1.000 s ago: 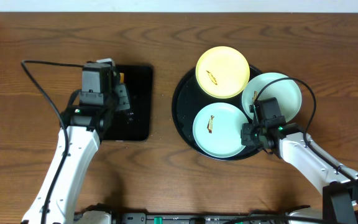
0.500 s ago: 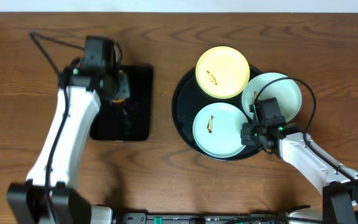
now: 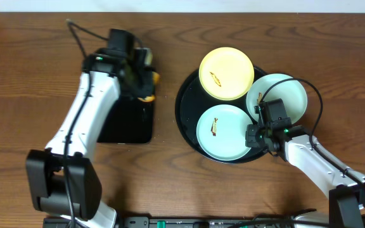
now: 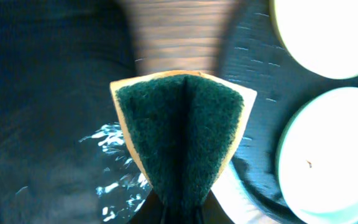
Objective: Clean dirty plates on tray and stack at the side
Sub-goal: 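Lift the sponge with the left gripper and carry it to the held plate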
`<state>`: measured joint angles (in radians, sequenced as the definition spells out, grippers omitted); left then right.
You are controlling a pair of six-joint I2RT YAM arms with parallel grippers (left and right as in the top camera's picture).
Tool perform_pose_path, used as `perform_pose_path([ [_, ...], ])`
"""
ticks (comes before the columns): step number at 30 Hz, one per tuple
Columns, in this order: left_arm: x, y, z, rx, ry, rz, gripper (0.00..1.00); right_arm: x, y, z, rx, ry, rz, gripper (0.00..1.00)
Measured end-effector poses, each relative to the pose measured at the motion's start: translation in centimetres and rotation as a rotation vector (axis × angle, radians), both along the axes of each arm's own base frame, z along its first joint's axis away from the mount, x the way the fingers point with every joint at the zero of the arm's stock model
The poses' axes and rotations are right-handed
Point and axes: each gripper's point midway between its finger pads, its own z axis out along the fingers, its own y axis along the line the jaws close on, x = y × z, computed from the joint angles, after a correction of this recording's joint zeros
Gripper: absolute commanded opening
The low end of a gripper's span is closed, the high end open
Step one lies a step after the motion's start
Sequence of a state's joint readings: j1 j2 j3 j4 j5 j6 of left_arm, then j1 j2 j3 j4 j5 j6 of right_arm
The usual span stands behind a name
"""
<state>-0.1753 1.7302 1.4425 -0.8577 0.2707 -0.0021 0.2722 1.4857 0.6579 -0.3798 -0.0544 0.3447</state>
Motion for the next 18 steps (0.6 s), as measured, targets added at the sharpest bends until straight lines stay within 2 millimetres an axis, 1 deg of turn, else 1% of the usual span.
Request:
perform_pose_path([
  [1,-0.3,-2.3,0.2,-0.011,-0.017,-0.072,0.07,0.0,0.0,0.0,0.0,0.0,0.0,0.01],
  [5,-2.1,-8.7,0.6,-0.021,-0.064,-0.271,0.07,0.0,0.0,0.0,0.0,0.0,0.0,0.01],
  [7,-3.3,-11.5,0.7,-0.027,-0.084,-0.353,0.07,0.0,0.0,0.0,0.0,0.0,0.0,0.01],
  [8,-3.8,-12.3,0.8,-0.027,-0.085,-0.382,0.08,0.0,0.0,0.0,0.0,0.0,0.0,0.01],
  [10,-5.2,-13.8,0.8,-0.027,-0.059,-0.439,0.07,0.0,0.0,0.0,0.0,0.0,0.0,0.01],
  [13,-5.6,-14.3,1.3,-0.019,0.004,-0.476,0.07,0.0,0.0,0.0,0.0,0.0,0.0,0.01],
  [16,-4.9,-14.8,1.9,-0.017,0.053,-0.497,0.07,0.0,0.0,0.0,0.0,-0.001,0.0,0.01],
  [18,-4.6,-15.2,1.6,-0.023,0.067,-0.512,0.08,0.0,0.0,0.0,-0.001,-0.001,0.0,0.01],
])
